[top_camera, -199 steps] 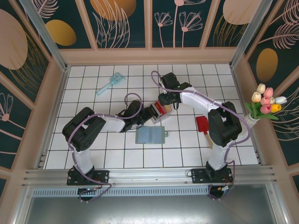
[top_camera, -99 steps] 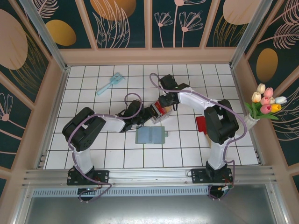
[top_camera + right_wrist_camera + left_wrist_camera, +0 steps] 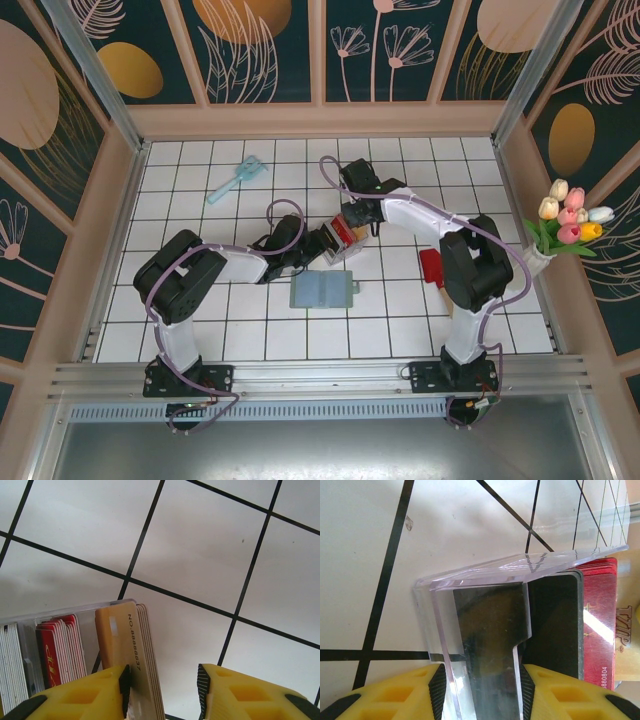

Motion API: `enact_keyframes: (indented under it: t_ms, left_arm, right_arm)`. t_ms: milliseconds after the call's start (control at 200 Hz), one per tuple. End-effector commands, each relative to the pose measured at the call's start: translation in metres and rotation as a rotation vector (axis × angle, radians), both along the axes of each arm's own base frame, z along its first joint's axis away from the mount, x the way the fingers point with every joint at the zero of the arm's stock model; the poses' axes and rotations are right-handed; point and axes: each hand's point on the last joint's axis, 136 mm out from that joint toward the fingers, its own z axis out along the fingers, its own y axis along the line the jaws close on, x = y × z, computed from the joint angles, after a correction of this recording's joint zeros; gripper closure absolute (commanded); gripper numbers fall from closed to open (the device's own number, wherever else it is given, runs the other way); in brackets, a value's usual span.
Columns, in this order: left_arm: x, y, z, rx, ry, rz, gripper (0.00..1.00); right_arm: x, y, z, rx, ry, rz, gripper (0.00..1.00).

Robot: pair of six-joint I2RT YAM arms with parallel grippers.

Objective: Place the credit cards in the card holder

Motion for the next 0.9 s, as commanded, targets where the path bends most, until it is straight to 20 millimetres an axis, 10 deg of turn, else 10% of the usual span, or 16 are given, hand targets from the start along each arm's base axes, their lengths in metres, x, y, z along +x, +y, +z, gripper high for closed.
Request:
enact_keyframes:
  t_ms: [0,896]
  left_arm:
    - [-0.016,0.010,-0.031,0.065,0.083,-0.011,0.55]
    - [-0.014,0.009,-0.025,0.062,0.064,-0.018,0.54]
  right_arm:
    - [0.003,-0.011,0.013,-0.009,-0.031,-0.034,0.60]
    - [-0.012,0.013,0.059,0.198,-0.027,-0.006,0.94]
